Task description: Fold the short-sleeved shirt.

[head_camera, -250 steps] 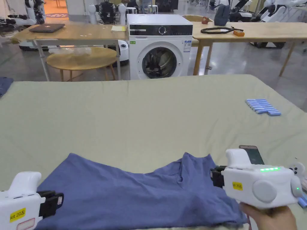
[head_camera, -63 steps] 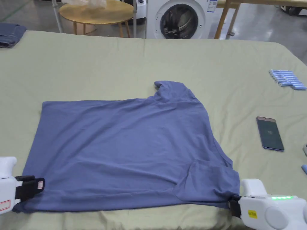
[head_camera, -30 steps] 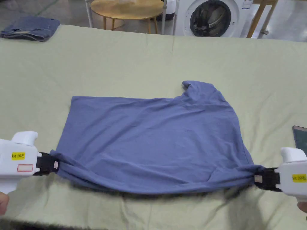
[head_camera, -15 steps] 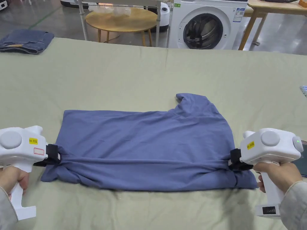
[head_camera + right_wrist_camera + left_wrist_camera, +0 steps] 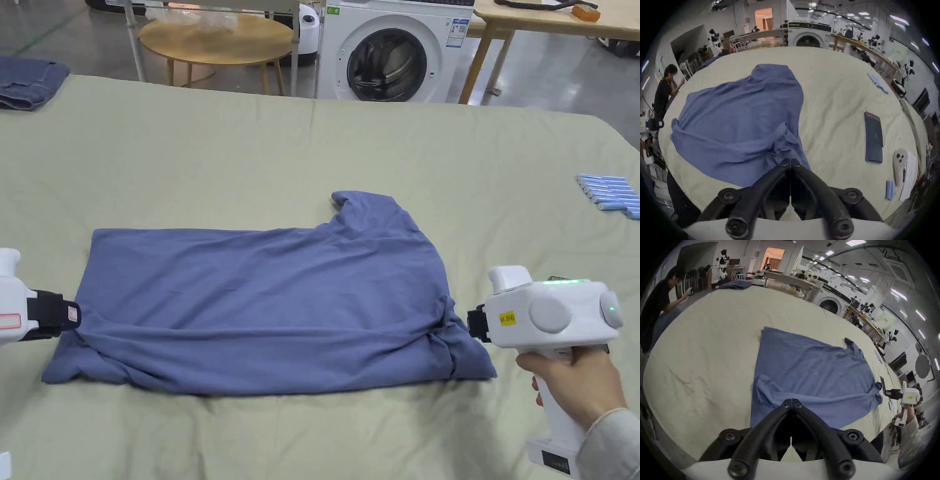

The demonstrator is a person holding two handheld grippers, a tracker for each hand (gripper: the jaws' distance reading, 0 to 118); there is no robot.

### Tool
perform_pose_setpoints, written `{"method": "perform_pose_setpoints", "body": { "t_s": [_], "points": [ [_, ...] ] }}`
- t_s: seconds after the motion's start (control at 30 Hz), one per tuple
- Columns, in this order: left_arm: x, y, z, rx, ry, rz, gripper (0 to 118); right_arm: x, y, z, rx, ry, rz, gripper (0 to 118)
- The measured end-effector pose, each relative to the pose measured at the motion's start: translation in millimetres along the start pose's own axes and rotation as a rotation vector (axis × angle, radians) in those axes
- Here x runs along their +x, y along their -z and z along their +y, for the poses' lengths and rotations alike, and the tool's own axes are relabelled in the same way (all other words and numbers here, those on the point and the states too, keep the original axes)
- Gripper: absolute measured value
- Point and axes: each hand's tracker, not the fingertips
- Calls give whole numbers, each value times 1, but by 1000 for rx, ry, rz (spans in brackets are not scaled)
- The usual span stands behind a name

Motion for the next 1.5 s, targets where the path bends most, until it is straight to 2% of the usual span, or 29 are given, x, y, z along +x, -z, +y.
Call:
{"method": "perform_pose_setpoints", "body": {
  "t_s": [0.03, 0.07, 0.1, 0.17, 0.2, 0.37, 0.4, 0.43, 0.47, 0.5, 0.53, 0.57, 0.6, 0.67, 0.7, 0.77, 0.8, 0.87, 0.9, 0.97, 1.0, 1.03, 1.07, 1.1, 1.17, 1.23, 1.33, 1.5],
  "points": [
    [-2, 0, -1, -4, 8, 7, 0, 2, 5, 0, -11, 11, -2, 25],
    [-2, 2, -3, -1, 16, 14, 0, 3, 9, -1, -16, 27, -9, 66],
    [-3, 4, -6, -9, 15, 21, 0, 5, 11, -3, -12, 77, -39, 117],
    [-16, 13, -7, -25, 10, 20, 0, 7, 19, -6, -47, 95, -35, 118],
    [-17, 15, -8, -28, 18, 26, 0, 7, 17, 1, -7, 102, -28, 116],
    [-15, 16, -7, -50, 36, 40, 0, -9, 34, 1, -123, 112, -66, 116],
    [-15, 17, -7, -52, 32, 37, 0, -7, 36, -11, -144, 122, -42, 112],
    [-5, 8, -11, -51, 31, 36, 0, -9, 38, -13, -159, 133, -1, 96],
    [-5, 9, -11, -53, 32, 35, 0, -11, 39, -15, -187, 144, 21, 58],
    [-5, 10, -10, -56, 34, 37, 0, -9, 51, -17, -197, 168, 89, 8],
    [-6, 10, -10, -57, 34, 42, 0, -4, 64, -15, -174, 218, 169, 6],
    [-9, 14, -9, -57, 34, 56, 0, -9, 64, -13, -183, 182, 68, 6],
    [-10, 16, -7, -67, 37, 74, 18, -14, 66, -9, -179, 116, 48, 6],
    [-17, 25, -6, -117, 48, 138, 98, -17, 69, -10, -181, 43, 38, 6],
    [-31, 31, -2, -155, 46, 161, 114, -16, 70, -9, -180, 57, 41, 6],
    [-40, 38, -3, -130, 8, 172, 111, -11, 72, -8, -183, 77, 44, 6],
    [-42, 45, -5, -164, -11, 180, 111, -24, 41, -17, -139, 90, 18, 6],
    [-43, 59, -8, -180, -17, 215, 110, -29, 34, -24, -138, 96, 22, 6],
    [-45, 66, -10, -188, -16, 222, 100, -31, 30, -28, -138, 98, 24, 6],
    [-48, 84, -13, -201, -4, 218, 87, -15, 51, -9, -182, 106, 47, 6],
    [-45, 85, -15, -191, 68, 293, 68, -15, 50, -9, -181, 106, 47, 6],
    [-42, 84, -15, -189, 114, 279, 46, -15, 49, -9, -180, 105, 46, 6],
    [-36, 78, -14, -211, 177, 292, 15, -16, 52, -10, -182, 103, 44, 6],
    [-30, 68, -13, -203, 182, 283, 0, -16, 50, -9, -179, 100, 43, 6],
    [-32, 58, -5, -189, 98, 178, 0, -20, 41, -9, -165, 83, 35, 6],
    [-35, 56, -2, -189, 103, 188, 0, -28, 28, -13, -144, 40, 14, 6],
    [-30, 48, -5, -194, 115, 192, 0, -24, 23, -13, -116, 33, 12, 6],
    [-20, 7, -23, -187, 105, 129, 0, -23, -25, -28, -77, 17, 31, 6]
  ]
}}
